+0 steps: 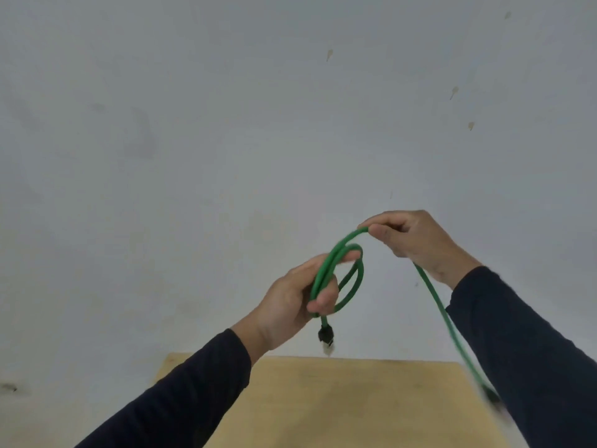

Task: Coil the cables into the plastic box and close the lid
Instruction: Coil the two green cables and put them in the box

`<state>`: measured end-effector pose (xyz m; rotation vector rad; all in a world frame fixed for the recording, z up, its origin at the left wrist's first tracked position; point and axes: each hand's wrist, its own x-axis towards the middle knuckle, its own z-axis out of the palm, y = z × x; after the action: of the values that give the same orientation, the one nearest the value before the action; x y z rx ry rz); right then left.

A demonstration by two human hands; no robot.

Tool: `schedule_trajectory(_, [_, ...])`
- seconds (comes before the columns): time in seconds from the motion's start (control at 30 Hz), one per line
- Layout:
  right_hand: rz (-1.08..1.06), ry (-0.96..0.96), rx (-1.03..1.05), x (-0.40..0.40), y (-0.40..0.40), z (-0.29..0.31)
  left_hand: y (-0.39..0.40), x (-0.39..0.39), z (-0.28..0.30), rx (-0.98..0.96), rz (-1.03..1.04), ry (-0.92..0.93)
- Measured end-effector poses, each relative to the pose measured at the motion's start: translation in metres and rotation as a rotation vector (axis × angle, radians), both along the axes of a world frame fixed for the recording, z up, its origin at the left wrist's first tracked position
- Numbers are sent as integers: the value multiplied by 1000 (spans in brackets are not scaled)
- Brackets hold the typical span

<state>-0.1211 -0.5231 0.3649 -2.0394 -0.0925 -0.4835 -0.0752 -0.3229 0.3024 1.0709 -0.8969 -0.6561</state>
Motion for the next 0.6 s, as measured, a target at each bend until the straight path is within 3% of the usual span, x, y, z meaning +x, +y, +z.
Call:
schedule_trajectory(0.1, [-94,3,140,14,11,-39,-5,6,21,-239,-23,187])
schedule_trajectory(0.2, [-67,94,-108,14,41,-74,-9,24,40,-372,146,237])
schedule_trajectory(0.27, [16,145,-207,7,60,-81,-9,40,42,-281,353,138])
schedule_trajectory(0.37, [130,246,-377,-3,79,-75,-7,49,27,81,611,-204])
schedule_trajectory(0.43, [174,282,-476,-9,85,-66,-6,46,11,196,634,-348])
schedule_trajectory(0.53, [169,226,-601,-14,86,-51,-5,38,-6,191,600,-319])
schedule_trajectory(0.6, [102,145,-571,-16,78,-37,-4,33,-13,234,525,-335])
